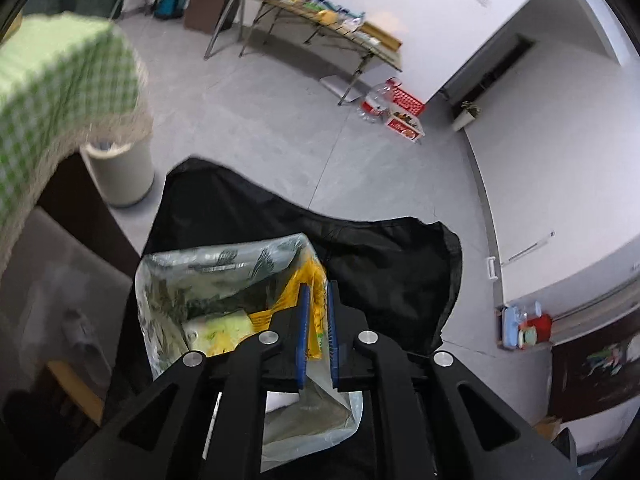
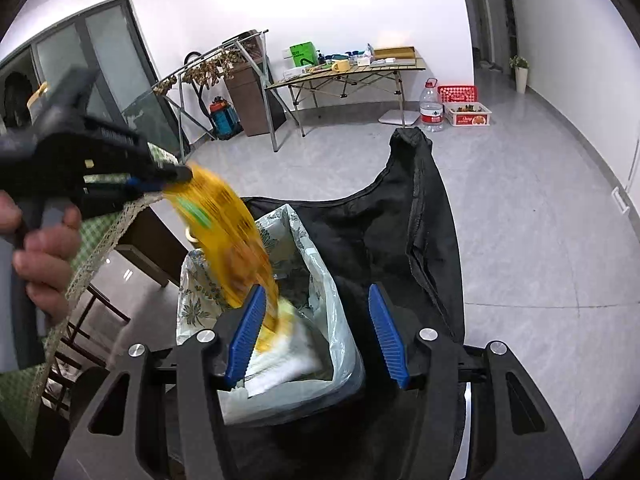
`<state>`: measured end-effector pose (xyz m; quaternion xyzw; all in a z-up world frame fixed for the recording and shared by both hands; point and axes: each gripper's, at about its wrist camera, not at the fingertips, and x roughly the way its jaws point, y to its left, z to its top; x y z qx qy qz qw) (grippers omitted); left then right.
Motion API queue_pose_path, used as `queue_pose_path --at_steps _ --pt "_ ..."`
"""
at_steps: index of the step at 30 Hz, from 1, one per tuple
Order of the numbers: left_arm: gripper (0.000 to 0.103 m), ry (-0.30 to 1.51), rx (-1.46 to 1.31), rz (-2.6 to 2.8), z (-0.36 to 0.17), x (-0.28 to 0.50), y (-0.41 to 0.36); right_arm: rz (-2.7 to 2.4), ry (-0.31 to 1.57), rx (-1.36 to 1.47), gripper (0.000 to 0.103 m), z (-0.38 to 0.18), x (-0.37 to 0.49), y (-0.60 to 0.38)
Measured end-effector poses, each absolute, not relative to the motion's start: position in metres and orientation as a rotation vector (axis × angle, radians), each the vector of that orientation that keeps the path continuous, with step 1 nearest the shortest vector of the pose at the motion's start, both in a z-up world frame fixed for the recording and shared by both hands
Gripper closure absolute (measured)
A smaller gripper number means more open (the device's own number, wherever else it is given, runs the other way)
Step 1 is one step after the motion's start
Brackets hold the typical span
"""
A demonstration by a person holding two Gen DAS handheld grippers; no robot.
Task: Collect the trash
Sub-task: 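Open both grippers over the white trash bag to drop both wrappers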
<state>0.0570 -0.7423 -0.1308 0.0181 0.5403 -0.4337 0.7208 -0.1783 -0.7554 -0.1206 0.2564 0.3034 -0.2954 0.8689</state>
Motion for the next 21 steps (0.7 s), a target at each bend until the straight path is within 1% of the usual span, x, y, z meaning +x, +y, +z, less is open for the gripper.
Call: queue_pose_path --at_steps 1,2,3,12,17,21 --pt "0.074 1.214 0.048 -0.945 -0.135 0.060 -0.741 -0.619 0.634 0.540 0.051 -0.121 -0.179 -0.756" --pt "0.044 1.232 0.061 -0.925 -0.138 0.061 -0.739 -0.616 0.635 0.542 0.051 -0.121 -0.179 -0.756" --pt "0.041 1.246 0.061 -0.906 -0.140 0.063 -0.736 -0.614 0.636 0.541 0.051 -0.121 -0.179 -0.756" --pt "0.041 1.241 0.077 -0.850 -0.145 0.078 -0.688 -0.627 0.664 0.503 0.051 -0.120 -0.172 -0.750" --pt "0.041 1.192 0.092 -0.845 -0.126 0.082 -0.669 -0.622 0.659 0.476 0.051 -0.111 -0.166 -0.745" --pt "0.041 1.146 0.115 -0.862 -0.097 0.080 -0.648 -0.616 0.637 0.435 0.051 -0.095 -0.158 -0.738"
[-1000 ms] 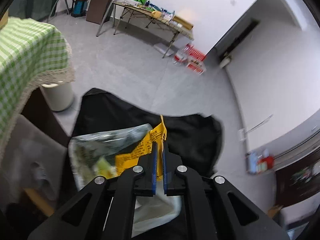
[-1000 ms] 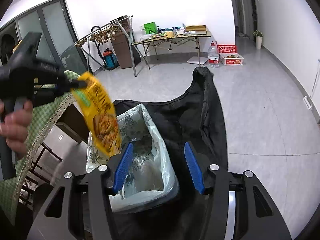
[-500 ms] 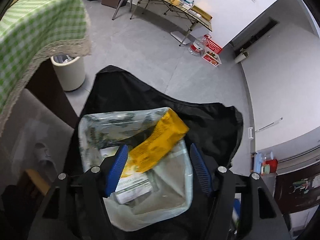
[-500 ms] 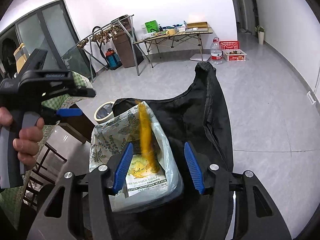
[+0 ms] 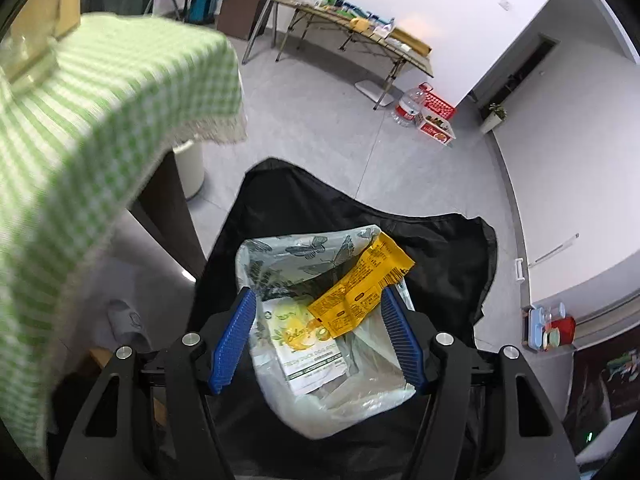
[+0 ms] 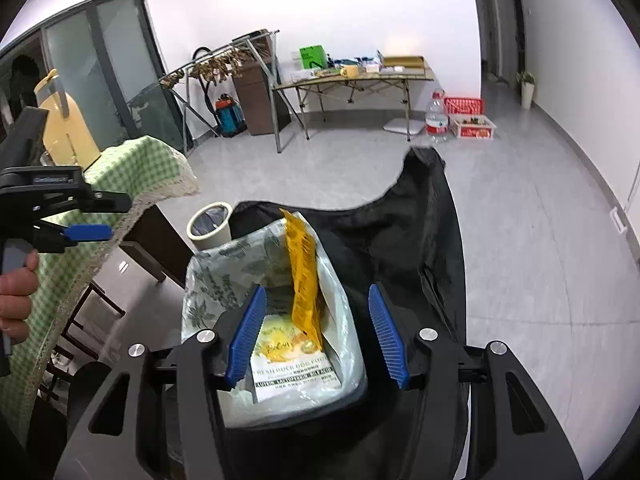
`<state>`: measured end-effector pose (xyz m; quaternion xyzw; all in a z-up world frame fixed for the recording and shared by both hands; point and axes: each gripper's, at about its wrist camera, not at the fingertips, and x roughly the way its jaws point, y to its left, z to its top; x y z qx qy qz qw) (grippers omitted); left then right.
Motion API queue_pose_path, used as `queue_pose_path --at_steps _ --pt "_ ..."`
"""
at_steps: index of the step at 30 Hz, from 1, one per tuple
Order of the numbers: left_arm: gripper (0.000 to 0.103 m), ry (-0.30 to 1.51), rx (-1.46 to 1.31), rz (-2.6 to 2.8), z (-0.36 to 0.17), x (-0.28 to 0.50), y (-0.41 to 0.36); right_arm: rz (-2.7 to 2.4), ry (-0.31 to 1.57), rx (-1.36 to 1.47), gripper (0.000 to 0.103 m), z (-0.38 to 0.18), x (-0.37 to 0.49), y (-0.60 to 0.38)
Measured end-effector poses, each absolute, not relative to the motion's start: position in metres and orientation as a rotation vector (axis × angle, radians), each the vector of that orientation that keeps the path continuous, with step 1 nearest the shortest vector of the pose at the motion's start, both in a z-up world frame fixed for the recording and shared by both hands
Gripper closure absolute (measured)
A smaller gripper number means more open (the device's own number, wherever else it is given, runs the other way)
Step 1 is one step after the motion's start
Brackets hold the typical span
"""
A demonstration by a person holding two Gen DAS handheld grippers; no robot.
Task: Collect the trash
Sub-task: 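Open both grippers over the white trash bag to drop both wrappers, then move the left gripper back to the table and grasp the Santa-print plastic bottle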
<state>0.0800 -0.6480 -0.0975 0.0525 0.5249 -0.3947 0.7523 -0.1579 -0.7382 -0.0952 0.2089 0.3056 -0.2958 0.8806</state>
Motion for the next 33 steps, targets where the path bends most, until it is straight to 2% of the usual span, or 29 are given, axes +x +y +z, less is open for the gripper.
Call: queue_pose_path --at_steps 10,13,15,18,24,33 --pt "0.024 0.874 0.196 -0.838 -0.008 0.059 -0.537 -0.548 0.566 0.297 0.047 -0.048 -0.118 -0.695" --pt "0.017 0.776 0.250 -0.757 0.016 0.054 -0.500 -0.514 0.536 0.260 0.041 -0.034 -0.104 -0.677" --pt "0.016 0.732 0.268 -0.720 0.026 0.054 -0.480 -0.504 0.514 0.236 0.032 -0.027 -0.095 -0.665" --pt "0.013 0.694 0.244 -0.670 0.040 0.057 -0.444 -0.487 0.474 0.194 0.026 -0.009 -0.081 -0.641" --pt "0.012 0.577 0.205 -0.532 0.060 0.054 -0.360 -0.528 0.364 0.044 0.013 0.030 -0.068 -0.587" --pt "0.010 0.467 0.075 -0.139 0.063 0.070 -0.230 -0.378 0.338 0.007 0.012 0.049 -0.037 -0.529"
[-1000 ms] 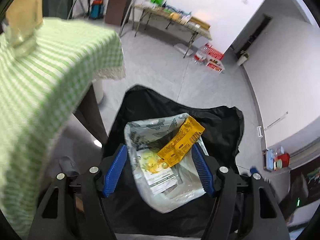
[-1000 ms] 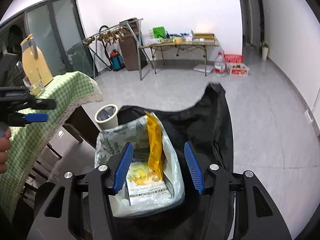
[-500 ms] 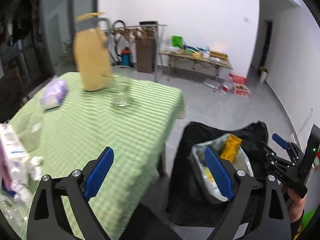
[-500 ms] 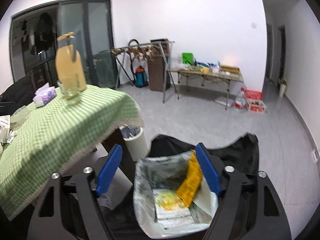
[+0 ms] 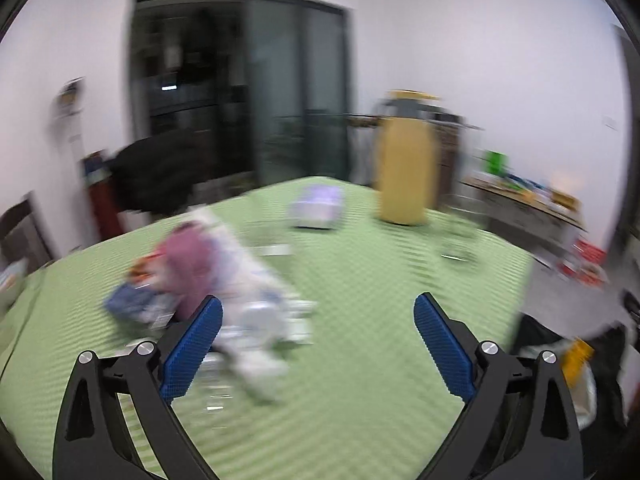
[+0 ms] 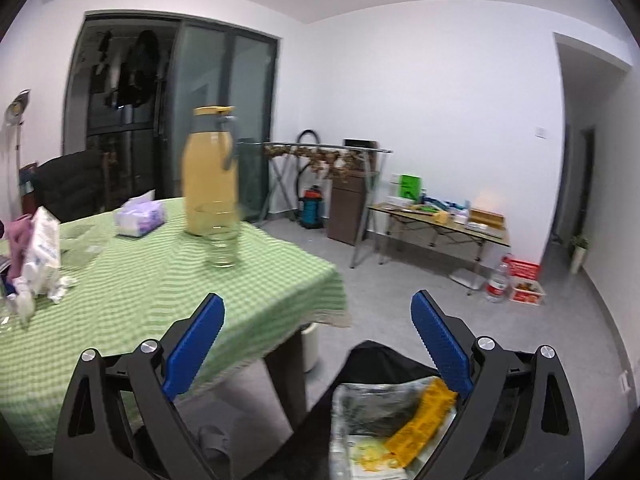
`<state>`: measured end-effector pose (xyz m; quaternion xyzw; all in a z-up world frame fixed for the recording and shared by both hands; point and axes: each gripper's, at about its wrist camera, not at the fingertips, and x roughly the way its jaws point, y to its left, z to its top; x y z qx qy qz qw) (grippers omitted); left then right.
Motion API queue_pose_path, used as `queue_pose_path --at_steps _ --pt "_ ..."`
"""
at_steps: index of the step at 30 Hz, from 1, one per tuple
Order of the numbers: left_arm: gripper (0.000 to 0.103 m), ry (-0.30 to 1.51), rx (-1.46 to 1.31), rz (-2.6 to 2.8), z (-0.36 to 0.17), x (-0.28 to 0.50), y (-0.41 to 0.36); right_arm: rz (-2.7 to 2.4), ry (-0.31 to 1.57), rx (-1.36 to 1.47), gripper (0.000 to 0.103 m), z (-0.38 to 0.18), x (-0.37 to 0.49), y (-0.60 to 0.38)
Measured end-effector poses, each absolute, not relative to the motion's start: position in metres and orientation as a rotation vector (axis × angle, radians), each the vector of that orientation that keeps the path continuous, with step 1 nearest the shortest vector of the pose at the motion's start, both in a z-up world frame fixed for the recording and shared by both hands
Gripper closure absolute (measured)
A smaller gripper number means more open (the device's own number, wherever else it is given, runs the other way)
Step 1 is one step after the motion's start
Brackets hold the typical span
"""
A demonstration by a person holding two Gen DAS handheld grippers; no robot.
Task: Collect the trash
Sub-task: 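Move the left gripper back to the table and grasp the Santa-print plastic bottle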
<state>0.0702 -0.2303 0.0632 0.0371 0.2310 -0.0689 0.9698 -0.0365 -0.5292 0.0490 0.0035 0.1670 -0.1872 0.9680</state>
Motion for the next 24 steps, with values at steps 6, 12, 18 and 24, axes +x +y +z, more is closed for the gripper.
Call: queue_pose_path --at_steps 6,12,18,24 --pt "0.010 0.544 -0.087 0.024 0.041 0.080 -0.133 -0.210 0.340 -0.027 0.012 0.050 -0.020 -0.476" --pt "0.010 0.602 -0.265 0.201 0.020 0.075 -0.033 0.006 0.373 -0.122 0.012 0.043 0.000 -0.398" --pt "0.010 0.635 -0.355 0.247 -0.003 0.070 0.013 0.216 0.432 -0.214 0.012 0.030 0.028 -0.307" --pt "0.009 0.580 -0.391 0.190 -0.020 0.060 0.020 0.372 0.495 -0.246 0.012 0.009 0.068 -0.233"
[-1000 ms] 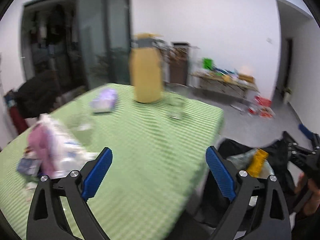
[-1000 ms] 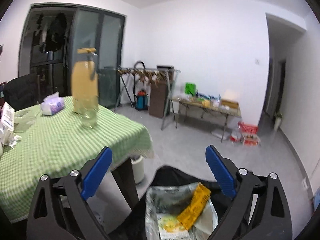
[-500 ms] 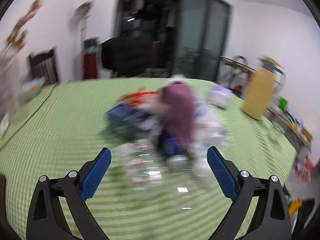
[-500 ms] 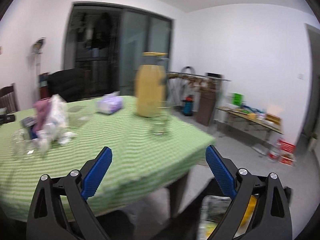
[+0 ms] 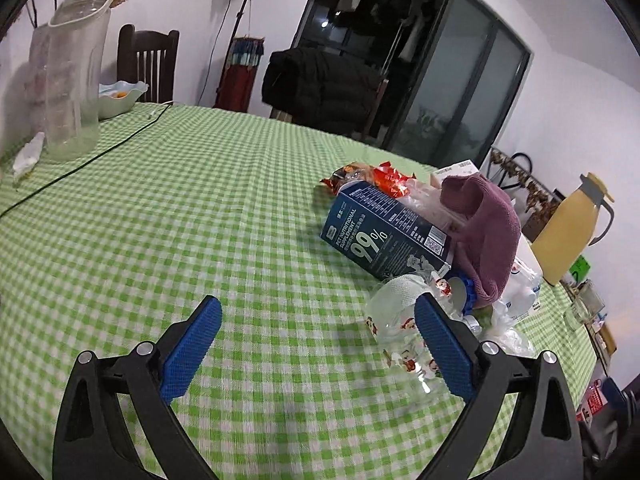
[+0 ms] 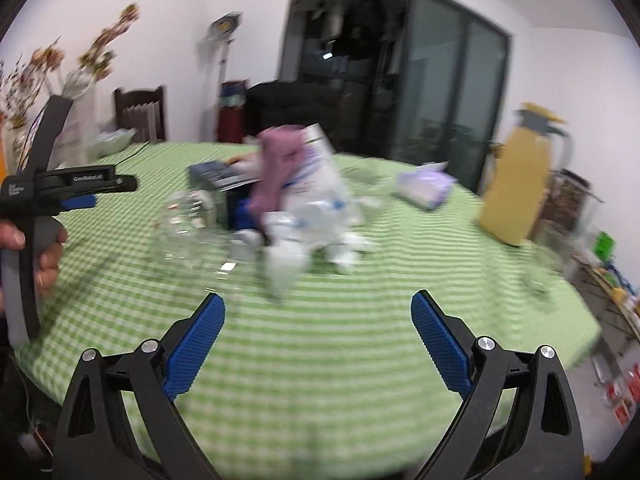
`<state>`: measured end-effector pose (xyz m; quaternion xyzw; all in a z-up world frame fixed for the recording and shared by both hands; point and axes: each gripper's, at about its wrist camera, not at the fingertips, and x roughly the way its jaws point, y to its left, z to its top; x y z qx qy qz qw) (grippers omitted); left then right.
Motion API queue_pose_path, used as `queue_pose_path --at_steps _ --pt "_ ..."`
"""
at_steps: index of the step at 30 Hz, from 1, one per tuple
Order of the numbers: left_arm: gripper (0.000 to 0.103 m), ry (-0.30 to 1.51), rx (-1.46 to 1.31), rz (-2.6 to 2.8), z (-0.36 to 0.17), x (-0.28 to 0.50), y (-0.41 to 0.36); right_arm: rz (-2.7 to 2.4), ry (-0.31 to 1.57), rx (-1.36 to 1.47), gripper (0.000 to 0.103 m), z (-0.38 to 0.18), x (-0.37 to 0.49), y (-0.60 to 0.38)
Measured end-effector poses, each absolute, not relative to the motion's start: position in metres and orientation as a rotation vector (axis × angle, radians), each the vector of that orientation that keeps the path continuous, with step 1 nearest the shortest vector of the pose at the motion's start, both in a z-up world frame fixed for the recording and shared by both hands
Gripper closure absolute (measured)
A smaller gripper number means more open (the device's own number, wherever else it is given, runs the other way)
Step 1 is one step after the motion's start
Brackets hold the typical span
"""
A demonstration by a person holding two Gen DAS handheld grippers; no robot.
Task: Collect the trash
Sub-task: 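Move the left gripper back to the table and grasp the Santa-print plastic bottle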
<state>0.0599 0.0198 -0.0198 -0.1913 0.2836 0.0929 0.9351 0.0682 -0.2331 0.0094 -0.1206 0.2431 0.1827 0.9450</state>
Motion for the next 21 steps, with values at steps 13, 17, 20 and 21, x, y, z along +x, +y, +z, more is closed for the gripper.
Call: queue_pose_path --at_steps 13,17,20,21 --pt "0.008 0.552 -0.434 0.080 -0.034 0.066 0.019 0.443 0.610 -0.230 0.098 -0.018 0.110 -0.191" --pt "0.008 0.620 -0.360 0.083 -0.032 0.076 -0.010 0.414 0.565 -0.182 0.100 -0.007 0.093 -0.219" --pt "0.008 0.644 -0.328 0.062 -0.030 0.085 -0.032 0.370 0.528 -0.116 0.100 0.004 0.083 -0.247" --pt "0.008 0.654 -0.315 0.057 -0.029 0.088 -0.040 0.357 0.516 -0.096 0.100 0.006 0.079 -0.255"
